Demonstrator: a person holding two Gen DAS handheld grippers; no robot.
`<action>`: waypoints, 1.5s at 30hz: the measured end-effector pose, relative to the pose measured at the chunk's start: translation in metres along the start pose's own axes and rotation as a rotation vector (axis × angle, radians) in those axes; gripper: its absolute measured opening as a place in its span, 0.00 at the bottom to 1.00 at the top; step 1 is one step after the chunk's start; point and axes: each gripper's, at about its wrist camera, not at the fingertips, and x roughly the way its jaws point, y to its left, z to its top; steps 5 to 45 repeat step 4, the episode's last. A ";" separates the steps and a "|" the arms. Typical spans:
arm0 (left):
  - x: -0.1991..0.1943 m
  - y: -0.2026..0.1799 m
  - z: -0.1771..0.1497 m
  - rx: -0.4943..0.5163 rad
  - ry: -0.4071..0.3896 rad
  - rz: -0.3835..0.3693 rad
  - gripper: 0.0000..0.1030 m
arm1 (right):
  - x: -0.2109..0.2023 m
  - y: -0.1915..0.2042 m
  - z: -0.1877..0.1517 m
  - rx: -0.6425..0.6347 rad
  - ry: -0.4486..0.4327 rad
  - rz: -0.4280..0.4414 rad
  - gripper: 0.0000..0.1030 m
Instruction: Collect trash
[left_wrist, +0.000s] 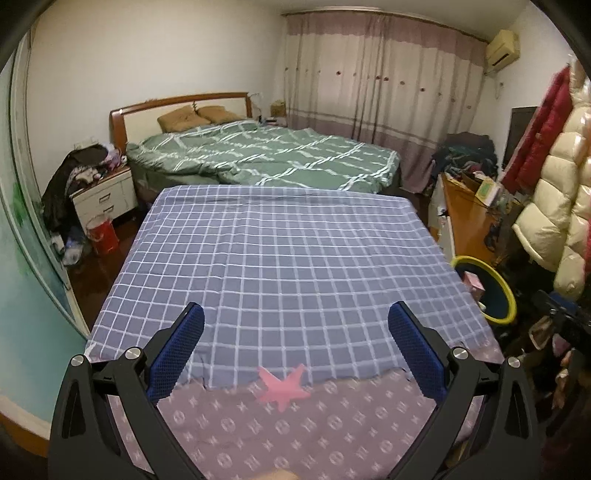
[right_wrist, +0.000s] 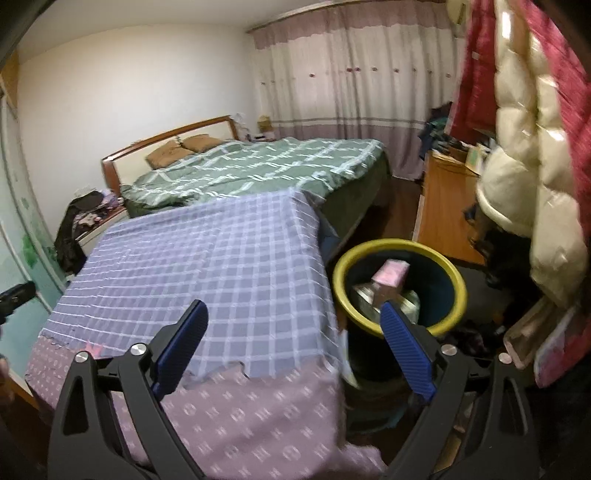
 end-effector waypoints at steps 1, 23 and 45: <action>0.009 0.005 0.004 -0.007 0.006 0.015 0.95 | 0.005 0.006 0.005 -0.001 -0.007 0.022 0.93; 0.048 0.029 0.019 -0.039 0.028 0.065 0.95 | 0.041 0.032 0.025 -0.007 0.017 0.102 0.93; 0.048 0.029 0.019 -0.039 0.028 0.065 0.95 | 0.041 0.032 0.025 -0.007 0.017 0.102 0.93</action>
